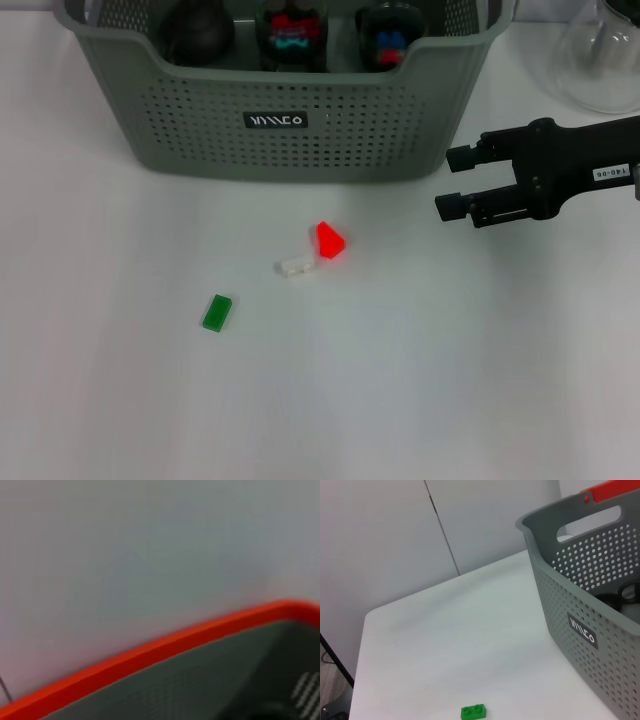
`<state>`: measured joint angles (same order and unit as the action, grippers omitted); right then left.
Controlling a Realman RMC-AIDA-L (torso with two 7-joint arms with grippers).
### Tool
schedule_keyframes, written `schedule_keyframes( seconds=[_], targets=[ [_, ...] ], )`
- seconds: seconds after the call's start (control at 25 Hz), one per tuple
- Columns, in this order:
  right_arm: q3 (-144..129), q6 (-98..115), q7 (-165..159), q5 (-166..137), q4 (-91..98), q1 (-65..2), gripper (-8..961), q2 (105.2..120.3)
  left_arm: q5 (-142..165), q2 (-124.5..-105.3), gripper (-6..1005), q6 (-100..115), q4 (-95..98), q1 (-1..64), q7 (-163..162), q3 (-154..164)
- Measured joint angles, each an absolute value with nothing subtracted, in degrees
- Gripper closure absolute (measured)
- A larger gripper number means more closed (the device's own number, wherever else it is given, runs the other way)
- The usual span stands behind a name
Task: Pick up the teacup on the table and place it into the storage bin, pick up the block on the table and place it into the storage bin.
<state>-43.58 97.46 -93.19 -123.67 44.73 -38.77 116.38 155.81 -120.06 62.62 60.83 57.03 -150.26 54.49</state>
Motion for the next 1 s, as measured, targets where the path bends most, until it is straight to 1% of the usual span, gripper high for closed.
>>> schedule_keyframes(
  seconds=[0.04,0.16,0.28,0.36,0.56,0.8,1.0],
  targets=[
    [-43.6,97.5,-93.2,-123.7,44.7,-38.8,173,116.38,159.7,-120.1,587,61.3,57.8,59.2,-151.6,54.9],
    [-43.6,97.5,-93.2,-123.7,44.7,-39.0,173,116.38,163.8,-119.74,587,59.0,51.3,62.8,-153.5,56.9],
    [-43.8,97.5,-93.2,-123.7,44.7,-39.0,173,116.37,163.8,-119.15,587,57.1,46.9,64.1,-155.2,59.6],
    [-44.0,97.5,-93.2,-123.8,44.7,-39.1,173,116.37,163.8,-119.39,587,56.6,46.1,64.3,-155.8,60.5],
    [-44.1,97.6,-93.0,-123.8,45.0,-39.1,173,116.37,163.8,-120.76,587,56.6,46.3,64.2,-155.8,60.6],
    [-44.2,97.7,-92.7,-123.9,45.1,-39.1,173,116.36,163.8,-121.47,586,56.5,46.6,64.1,-155.9,60.6],
    [-44.2,97.7,-92.7,-124.0,45.2,-39.1,173,116.37,163.8,-121.5,462,56.3,47.5,64.0,-155.9,60.4]
  ],
)
